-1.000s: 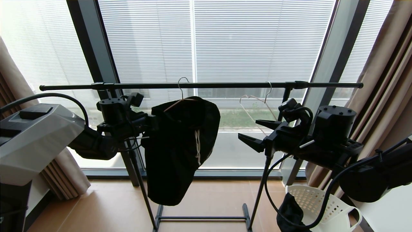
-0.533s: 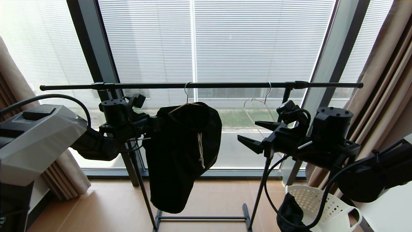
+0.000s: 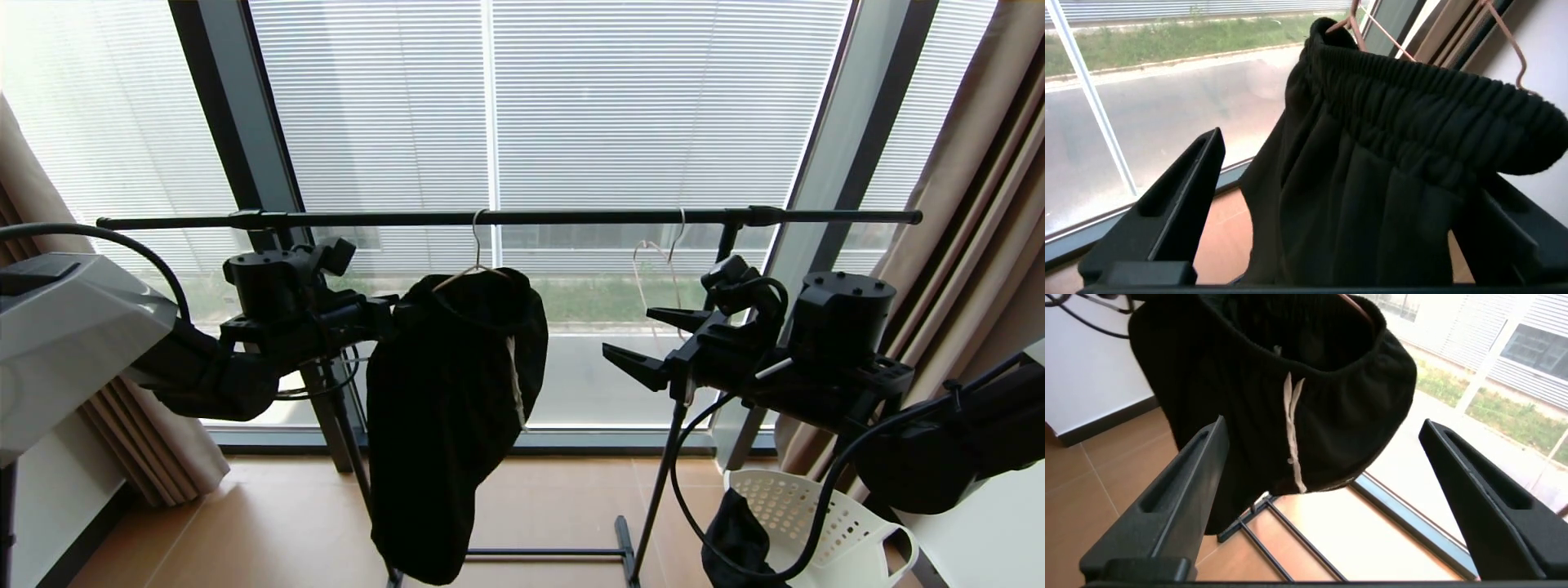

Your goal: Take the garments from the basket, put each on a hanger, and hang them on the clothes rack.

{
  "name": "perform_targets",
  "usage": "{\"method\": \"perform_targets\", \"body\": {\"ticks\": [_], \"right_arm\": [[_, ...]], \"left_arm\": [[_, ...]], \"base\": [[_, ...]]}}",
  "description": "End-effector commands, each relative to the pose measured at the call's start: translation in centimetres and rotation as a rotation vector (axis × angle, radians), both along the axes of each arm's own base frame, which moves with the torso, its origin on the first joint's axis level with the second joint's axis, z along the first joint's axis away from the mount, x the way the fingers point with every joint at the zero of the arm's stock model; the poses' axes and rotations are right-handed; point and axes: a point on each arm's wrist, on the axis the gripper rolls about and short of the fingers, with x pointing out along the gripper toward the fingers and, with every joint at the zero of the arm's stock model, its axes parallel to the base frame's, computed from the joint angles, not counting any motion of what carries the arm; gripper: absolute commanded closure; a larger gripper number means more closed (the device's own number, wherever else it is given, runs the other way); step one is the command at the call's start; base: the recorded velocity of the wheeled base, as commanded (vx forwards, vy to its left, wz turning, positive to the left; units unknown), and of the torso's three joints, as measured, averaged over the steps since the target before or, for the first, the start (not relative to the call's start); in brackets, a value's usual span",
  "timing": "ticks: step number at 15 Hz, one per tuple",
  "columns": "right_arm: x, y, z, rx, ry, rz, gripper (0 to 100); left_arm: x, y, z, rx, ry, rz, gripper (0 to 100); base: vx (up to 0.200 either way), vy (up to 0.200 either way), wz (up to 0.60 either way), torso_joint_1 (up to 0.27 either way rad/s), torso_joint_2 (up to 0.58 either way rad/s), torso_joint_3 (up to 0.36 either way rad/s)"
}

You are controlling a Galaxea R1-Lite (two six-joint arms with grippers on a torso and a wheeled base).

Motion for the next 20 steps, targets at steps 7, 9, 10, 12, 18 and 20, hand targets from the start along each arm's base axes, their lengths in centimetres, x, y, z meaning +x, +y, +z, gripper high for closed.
{"method": "perform_targets", "body": {"ticks": [7,9,10,12,18,20], "right_arm": [[-0.6,-0.2,1.0,0.010,-0.026,-0.001,0],[-2.3,-0.9,2.4,0.021,-0.066,-0.031,0],[-4.5,-1.1,3.3,0.024,-0.090,-0.054,0],[-8.8,-2.5,4.1,0.023,-0.109,-0.110,0],[-19.9,-5.8,3.4,-0.080,-0.112,-0.296,0],[-21.6,-7.1,3.2,-0.097,-0.096,-0.322,0]], "left_arm": [[-7.9,-0.2,1.9,0.079,0.017,-0.049,0],[-10.4,-0.3,2.7,0.087,0.011,-0.062,0],[-12.5,-0.3,3.3,0.087,0.005,-0.074,0],[-15.3,-0.2,3.8,0.088,-0.003,-0.088,0],[-25.3,1.1,3.0,0.141,-0.051,-0.130,0],[-27.3,1.6,3.0,0.137,-0.081,-0.121,0]], "base": [[0.000,0.000,0.00,0.000,0.00,0.000],[0.000,0.000,0.00,0.000,0.00,0.000],[0.000,0.000,0.00,0.000,0.00,0.000],[0.000,0.000,0.00,0.000,0.00,0.000],[0.000,0.000,0.00,0.000,0.00,0.000],[0.000,0.000,0.00,0.000,0.00,0.000]]}}
